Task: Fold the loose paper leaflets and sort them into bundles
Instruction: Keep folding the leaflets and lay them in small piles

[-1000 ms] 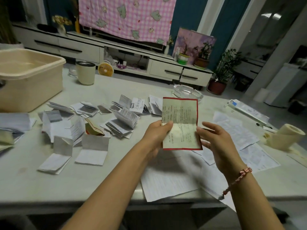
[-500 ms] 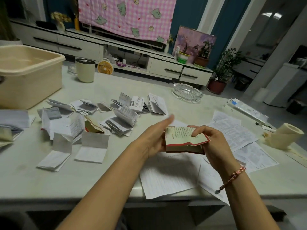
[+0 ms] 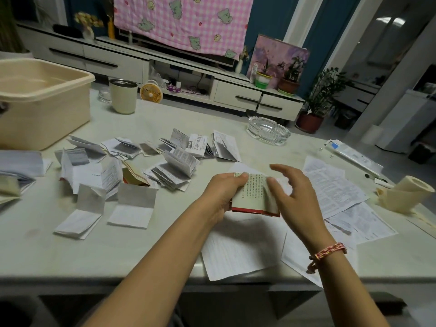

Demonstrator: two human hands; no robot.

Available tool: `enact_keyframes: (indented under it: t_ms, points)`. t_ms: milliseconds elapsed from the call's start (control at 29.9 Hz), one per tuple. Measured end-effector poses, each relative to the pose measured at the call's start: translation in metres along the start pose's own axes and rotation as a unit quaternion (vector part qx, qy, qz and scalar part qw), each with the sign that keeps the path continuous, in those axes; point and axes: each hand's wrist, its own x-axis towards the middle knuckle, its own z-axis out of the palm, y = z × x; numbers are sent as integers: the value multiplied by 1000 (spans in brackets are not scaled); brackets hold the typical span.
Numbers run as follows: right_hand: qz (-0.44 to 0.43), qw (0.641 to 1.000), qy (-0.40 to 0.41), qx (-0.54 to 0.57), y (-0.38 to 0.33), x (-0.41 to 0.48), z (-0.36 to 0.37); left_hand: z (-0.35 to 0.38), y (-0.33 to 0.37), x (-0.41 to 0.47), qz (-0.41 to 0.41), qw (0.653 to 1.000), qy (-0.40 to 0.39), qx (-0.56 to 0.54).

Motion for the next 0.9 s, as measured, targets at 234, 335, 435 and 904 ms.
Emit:
enact_keyframes:
  t_ms: [234,335,435,904]
  points:
    - [119,961,-44,245,-16,-7,16,7,-1,-5,41,998,-22,-48]
    - [152,922,-77,347,-21,-9,20,9,-2,-9,50,997,-28,-50]
    - [189,895,-108,388,-22,-6,17,5,0,-7,98,995,2,-35]
    - [222,907,42,354,-14,-1,19,4,-4,-9,126,983,57,117]
